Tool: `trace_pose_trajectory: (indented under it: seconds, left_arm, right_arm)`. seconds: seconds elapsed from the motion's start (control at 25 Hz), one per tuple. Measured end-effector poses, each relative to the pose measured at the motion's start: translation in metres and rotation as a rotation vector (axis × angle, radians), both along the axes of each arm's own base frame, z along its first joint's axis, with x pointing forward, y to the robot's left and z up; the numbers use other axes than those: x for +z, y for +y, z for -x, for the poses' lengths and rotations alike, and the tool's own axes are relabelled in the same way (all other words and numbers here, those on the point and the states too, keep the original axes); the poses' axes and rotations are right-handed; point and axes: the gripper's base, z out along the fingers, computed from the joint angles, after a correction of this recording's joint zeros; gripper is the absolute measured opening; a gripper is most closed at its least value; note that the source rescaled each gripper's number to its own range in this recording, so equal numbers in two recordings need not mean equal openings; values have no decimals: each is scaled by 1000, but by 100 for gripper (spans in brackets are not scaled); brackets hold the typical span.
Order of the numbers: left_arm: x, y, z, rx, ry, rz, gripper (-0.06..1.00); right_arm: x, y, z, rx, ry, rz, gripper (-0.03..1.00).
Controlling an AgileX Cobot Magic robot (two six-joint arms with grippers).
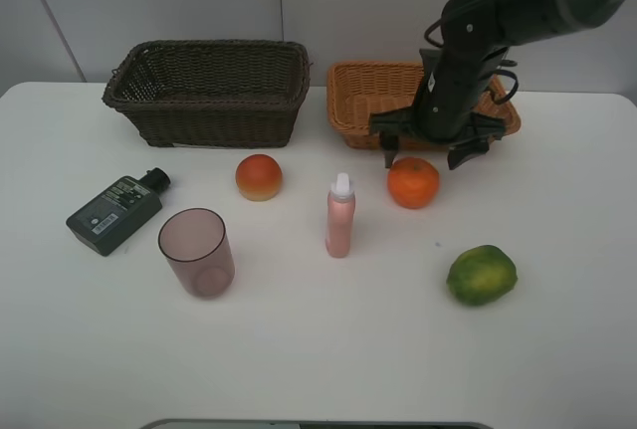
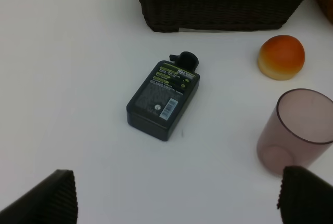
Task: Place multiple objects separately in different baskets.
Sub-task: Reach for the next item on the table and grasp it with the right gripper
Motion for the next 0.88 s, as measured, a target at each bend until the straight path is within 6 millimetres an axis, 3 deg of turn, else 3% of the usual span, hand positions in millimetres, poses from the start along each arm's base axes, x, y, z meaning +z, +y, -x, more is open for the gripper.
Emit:
trace_pose_trajectory:
  seconds: [0.88]
  left_arm:
    - [0, 0, 0, 0, 0, 0, 99]
  right_arm:
    - [-39, 8, -2, -13, 52, -3, 88]
